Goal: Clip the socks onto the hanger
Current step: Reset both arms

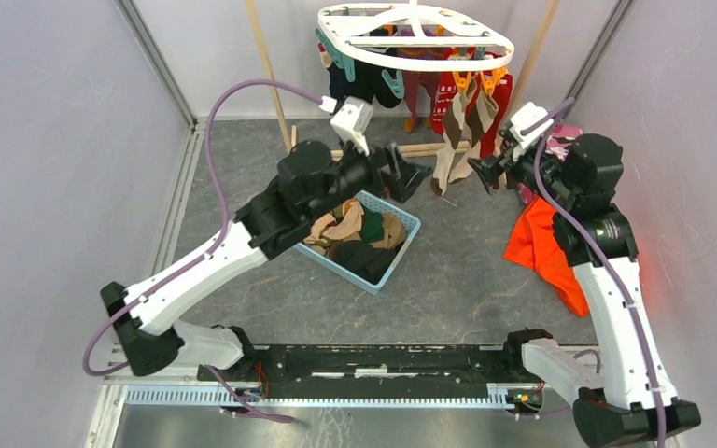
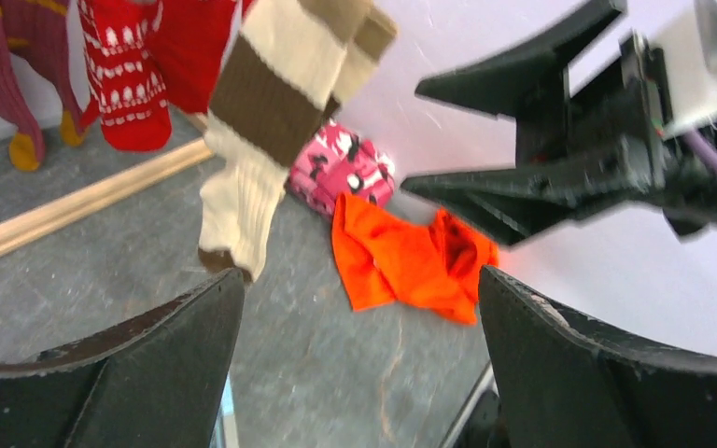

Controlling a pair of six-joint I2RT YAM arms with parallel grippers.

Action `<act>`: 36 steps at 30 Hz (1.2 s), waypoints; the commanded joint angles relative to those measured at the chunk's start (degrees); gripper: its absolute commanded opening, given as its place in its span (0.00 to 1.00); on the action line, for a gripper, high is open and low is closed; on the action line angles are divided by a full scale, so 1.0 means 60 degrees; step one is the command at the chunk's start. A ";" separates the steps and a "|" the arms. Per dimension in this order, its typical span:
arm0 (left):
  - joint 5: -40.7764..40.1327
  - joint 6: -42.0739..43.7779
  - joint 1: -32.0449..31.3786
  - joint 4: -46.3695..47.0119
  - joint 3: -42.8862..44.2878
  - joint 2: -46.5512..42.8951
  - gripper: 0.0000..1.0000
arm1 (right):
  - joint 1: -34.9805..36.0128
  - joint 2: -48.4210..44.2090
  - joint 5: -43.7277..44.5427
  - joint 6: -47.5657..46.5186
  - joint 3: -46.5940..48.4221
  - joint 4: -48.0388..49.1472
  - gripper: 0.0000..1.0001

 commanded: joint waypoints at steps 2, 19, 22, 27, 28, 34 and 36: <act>0.1093 0.1520 0.0171 0.0840 -0.2134 -0.1672 1.00 | -0.1479 -0.0817 -0.1756 -0.0375 -0.1335 -0.0288 0.82; 0.1877 -0.1103 0.4006 0.2936 -0.7292 -0.3895 1.00 | -0.5719 0.0487 -0.0943 0.1540 -0.3349 0.0805 0.98; 0.1961 -0.1354 0.4812 0.2647 -0.7483 -0.4125 1.00 | -0.5852 0.0785 0.0054 0.1935 -0.3081 0.0928 0.98; 0.2034 -0.1811 0.5707 0.2446 -0.7540 -0.4603 1.00 | -0.5870 0.0923 0.0273 0.1966 -0.2587 0.1259 0.98; 0.2038 -0.1801 0.5764 0.2307 -0.7477 -0.4659 1.00 | -0.5867 0.0949 0.0406 0.2074 -0.2519 0.1352 0.98; 0.2034 -0.1370 0.5873 0.1179 -0.6707 -0.4890 1.00 | -0.5867 0.1232 0.1166 0.2767 -0.2037 0.1442 0.98; 0.2079 -0.1077 0.5869 0.0628 -0.6348 -0.4966 1.00 | -0.5867 0.1222 0.1044 0.2689 -0.1971 0.1434 0.98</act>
